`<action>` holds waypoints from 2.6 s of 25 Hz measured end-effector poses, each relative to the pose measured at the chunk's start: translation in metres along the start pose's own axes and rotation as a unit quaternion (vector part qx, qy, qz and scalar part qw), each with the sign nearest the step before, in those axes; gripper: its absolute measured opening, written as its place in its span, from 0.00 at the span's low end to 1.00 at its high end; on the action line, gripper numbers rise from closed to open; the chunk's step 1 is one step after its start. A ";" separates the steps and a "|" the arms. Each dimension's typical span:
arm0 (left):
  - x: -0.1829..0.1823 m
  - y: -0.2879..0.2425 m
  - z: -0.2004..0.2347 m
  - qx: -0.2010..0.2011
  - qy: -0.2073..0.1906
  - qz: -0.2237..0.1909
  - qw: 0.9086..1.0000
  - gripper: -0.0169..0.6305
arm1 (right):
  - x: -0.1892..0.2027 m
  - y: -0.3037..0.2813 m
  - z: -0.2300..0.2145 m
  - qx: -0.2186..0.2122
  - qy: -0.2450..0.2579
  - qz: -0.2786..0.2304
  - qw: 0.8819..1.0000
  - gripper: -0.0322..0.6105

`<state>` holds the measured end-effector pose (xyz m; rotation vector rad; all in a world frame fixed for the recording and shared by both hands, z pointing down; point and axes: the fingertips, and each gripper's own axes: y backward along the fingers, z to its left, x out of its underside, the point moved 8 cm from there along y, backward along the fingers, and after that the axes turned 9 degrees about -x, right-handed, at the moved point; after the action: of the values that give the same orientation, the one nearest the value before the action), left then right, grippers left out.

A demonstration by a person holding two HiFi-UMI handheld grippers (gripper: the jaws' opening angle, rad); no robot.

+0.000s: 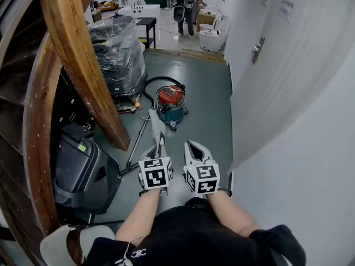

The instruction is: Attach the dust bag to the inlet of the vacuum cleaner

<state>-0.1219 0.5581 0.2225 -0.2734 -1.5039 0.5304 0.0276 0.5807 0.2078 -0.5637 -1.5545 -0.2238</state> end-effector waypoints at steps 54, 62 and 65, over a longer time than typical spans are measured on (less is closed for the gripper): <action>-0.161 -0.414 0.012 -0.096 0.045 0.085 0.991 0.07 | -0.030 -0.387 -0.303 -0.096 -0.040 0.100 0.989 0.05; -0.198 -0.464 0.008 -0.122 0.059 0.082 0.987 0.07 | -0.052 -0.440 -0.359 -0.111 -0.038 0.101 0.988 0.05; -0.201 -0.475 0.011 -0.126 0.065 0.086 0.986 0.07 | -0.058 -0.453 -0.368 -0.113 -0.038 0.100 0.988 0.05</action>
<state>-0.0516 0.0506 0.2797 -0.6278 -1.4261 0.4486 0.1322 0.0067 0.2705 -0.9107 -1.5429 -0.2297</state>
